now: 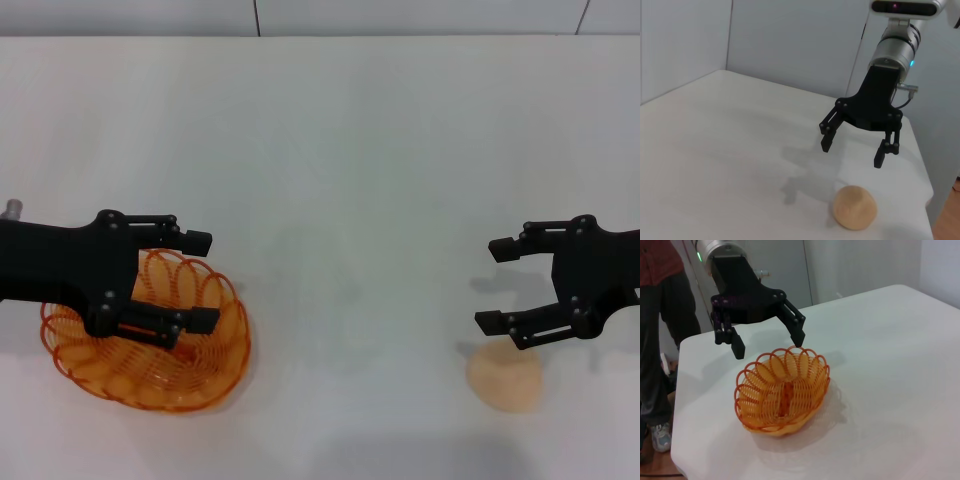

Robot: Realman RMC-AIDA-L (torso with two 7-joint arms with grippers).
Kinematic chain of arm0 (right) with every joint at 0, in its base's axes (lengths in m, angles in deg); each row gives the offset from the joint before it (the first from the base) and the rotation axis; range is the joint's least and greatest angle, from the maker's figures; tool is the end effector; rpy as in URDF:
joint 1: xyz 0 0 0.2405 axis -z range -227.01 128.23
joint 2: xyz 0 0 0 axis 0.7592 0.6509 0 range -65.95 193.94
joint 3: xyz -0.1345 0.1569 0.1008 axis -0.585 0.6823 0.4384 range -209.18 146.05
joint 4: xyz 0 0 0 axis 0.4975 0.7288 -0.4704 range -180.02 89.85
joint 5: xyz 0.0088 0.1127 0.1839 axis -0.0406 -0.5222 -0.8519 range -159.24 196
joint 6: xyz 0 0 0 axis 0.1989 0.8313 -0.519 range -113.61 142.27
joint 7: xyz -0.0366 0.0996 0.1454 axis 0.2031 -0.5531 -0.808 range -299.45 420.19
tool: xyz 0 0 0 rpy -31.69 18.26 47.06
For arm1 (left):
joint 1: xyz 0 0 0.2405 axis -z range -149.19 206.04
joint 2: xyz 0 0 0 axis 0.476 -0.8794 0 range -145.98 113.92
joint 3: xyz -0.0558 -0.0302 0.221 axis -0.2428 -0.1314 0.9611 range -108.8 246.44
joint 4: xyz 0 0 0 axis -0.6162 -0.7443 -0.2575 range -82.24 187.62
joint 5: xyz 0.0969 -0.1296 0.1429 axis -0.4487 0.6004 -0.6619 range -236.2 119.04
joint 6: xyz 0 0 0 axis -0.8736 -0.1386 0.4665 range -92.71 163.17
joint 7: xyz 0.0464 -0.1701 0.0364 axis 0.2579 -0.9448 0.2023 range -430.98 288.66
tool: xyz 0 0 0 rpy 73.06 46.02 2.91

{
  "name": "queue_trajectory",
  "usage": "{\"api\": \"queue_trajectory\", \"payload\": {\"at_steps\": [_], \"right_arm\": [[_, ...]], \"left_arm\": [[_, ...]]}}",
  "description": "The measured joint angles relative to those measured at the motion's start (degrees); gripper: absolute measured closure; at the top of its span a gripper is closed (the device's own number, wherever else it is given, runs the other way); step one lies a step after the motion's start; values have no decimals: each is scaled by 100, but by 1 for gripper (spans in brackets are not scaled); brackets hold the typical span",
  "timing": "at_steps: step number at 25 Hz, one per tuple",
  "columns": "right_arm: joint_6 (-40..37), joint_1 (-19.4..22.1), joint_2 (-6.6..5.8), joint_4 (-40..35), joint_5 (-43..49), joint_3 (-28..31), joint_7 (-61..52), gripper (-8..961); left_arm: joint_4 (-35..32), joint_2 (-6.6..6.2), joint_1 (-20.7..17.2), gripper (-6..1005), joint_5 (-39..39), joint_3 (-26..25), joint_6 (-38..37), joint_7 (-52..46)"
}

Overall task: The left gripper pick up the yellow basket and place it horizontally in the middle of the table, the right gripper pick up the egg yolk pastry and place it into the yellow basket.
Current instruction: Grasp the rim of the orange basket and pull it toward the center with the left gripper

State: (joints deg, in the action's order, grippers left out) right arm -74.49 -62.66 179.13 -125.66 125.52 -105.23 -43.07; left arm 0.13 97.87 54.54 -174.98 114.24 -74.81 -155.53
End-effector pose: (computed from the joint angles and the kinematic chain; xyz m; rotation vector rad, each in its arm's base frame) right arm 0.1795 0.2969 0.0088 -2.9173 0.3838 0.3058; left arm -0.2242 0.2892 0.0358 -3.0389 -0.4240 -0.5589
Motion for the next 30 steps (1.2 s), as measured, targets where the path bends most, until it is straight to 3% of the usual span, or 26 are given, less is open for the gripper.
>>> {"api": "queue_trajectory", "payload": {"at_steps": [16, 30], "right_arm": [[10, -7, 0, -28, -5, 2, 0, 96], [37, -19, 0, -48, -18, 10, -21, 96]], "left_arm": [[-84, -39, 35, 114, -76, -17, 33, -233], [-1326, -524, 116, 123, -1147, -32, 56, -2699]]}}
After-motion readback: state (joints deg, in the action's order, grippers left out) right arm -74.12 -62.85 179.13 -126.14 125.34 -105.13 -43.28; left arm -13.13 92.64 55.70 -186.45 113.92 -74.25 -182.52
